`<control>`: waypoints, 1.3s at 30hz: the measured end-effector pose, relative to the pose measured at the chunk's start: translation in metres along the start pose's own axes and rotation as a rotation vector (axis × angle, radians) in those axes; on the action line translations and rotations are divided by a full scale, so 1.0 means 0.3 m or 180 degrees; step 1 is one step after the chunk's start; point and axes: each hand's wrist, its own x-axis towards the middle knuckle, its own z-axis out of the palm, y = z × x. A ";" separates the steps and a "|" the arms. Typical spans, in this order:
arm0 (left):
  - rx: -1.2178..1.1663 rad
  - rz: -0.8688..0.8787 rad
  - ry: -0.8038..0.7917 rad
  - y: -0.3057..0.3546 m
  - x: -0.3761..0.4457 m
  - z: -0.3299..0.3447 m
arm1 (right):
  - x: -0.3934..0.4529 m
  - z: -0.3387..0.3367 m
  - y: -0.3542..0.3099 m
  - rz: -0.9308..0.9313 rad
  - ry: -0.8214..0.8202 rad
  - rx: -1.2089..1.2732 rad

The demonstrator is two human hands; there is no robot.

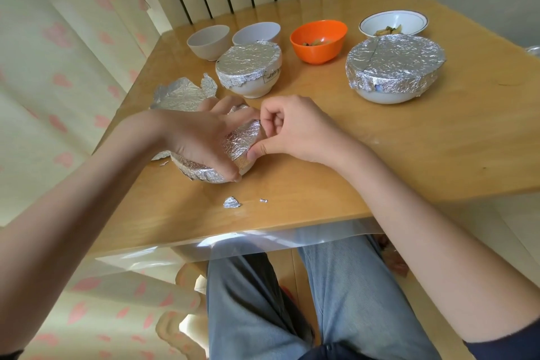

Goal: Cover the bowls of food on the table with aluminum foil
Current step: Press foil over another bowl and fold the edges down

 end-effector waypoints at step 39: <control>0.0316 -0.0261 -0.0192 -0.060 -0.019 -0.020 | 0.015 0.011 -0.073 -0.0093 0.0052 -0.1138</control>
